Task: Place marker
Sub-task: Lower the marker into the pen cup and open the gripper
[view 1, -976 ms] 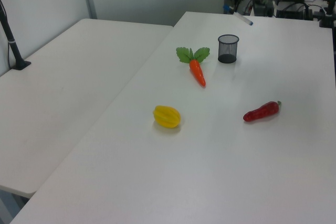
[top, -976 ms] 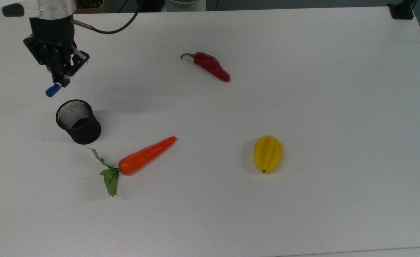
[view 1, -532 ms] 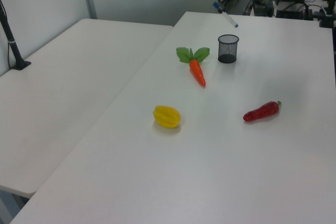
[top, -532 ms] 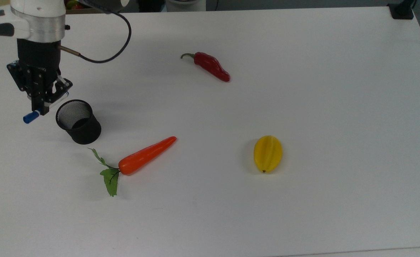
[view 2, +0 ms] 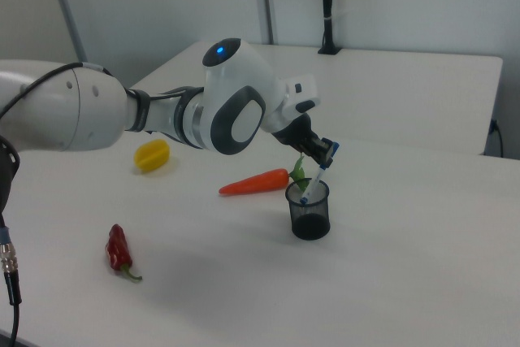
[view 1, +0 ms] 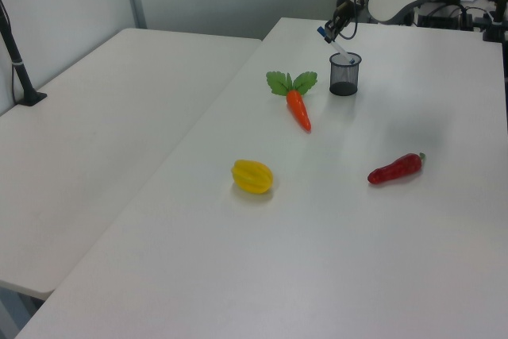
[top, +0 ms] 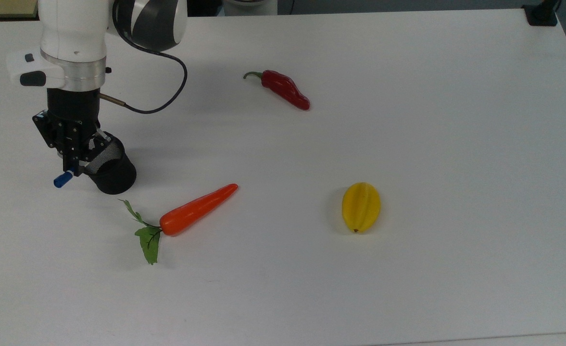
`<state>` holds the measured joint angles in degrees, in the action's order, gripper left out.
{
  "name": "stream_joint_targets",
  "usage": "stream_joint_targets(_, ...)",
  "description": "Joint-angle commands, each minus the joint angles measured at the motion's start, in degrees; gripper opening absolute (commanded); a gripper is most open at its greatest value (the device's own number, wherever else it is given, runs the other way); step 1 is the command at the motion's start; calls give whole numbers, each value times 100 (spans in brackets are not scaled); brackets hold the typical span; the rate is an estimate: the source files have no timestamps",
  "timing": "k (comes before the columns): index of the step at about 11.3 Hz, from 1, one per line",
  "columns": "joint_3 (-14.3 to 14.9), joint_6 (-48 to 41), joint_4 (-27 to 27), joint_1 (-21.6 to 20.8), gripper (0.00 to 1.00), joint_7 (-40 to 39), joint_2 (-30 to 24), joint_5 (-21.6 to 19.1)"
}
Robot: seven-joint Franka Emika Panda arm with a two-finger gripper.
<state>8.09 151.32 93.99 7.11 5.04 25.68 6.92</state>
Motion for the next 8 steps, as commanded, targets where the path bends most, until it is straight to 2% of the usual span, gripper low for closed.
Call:
stream_joint_targets(1,17,152,93,-52,15,6,16,99)
stream_joint_targets(2,17,143,93,-52,17,6,16,99)
stream_joint_targets(4,8,126,102,-70,36,15,16,90)
stream_joint_targets(5,8,117,102,-70,63,32,7,90)
stream_joint_targets(6,8,117,102,-78,79,119,-1,90)
stream_joint_targets(7,-1,117,93,-87,95,251,-19,90)
stream_joint_targets(8,-36,108,93,-96,100,313,-28,90)
